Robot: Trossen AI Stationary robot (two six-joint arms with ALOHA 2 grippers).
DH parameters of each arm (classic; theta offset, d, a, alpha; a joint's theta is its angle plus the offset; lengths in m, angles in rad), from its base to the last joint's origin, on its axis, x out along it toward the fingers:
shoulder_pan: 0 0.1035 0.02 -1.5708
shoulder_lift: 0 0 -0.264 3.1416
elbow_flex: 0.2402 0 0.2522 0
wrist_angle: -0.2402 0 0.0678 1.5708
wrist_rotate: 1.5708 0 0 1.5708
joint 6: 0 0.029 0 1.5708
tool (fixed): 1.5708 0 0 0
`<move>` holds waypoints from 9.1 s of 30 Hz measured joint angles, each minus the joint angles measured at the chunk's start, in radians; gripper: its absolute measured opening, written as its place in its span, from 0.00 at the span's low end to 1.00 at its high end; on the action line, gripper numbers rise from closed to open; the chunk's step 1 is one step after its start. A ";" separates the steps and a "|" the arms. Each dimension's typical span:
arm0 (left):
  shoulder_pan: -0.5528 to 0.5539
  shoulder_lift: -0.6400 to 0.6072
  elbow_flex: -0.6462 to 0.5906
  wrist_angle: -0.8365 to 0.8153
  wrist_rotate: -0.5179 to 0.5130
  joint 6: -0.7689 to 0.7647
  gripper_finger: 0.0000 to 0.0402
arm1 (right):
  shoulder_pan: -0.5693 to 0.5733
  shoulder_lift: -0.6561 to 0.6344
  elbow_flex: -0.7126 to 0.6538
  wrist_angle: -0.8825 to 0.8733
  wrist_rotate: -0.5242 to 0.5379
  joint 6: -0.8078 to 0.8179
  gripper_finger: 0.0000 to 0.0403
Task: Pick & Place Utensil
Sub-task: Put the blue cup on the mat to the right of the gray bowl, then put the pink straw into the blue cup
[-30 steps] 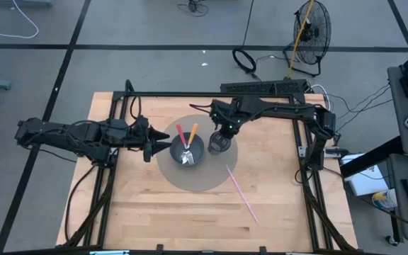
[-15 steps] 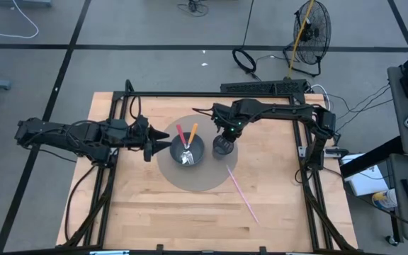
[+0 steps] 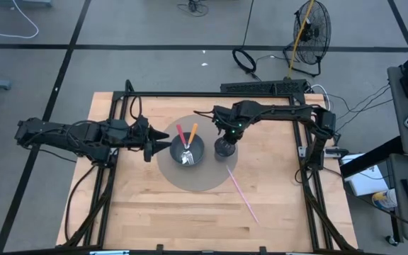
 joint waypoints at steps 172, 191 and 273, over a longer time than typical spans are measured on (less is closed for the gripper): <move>0.000 0.000 0.000 -0.081 -0.052 0.000 0.61 | 0.488 -0.501 -0.696 1.023 0.139 0.325 0.50; 0.003 0.000 0.000 -0.081 -0.081 0.001 0.61 | 0.401 -0.261 -0.254 0.478 0.104 0.458 0.49; 0.002 0.000 0.000 -0.160 -0.075 -0.027 0.61 | 0.531 0.073 -0.333 0.347 0.159 0.556 0.11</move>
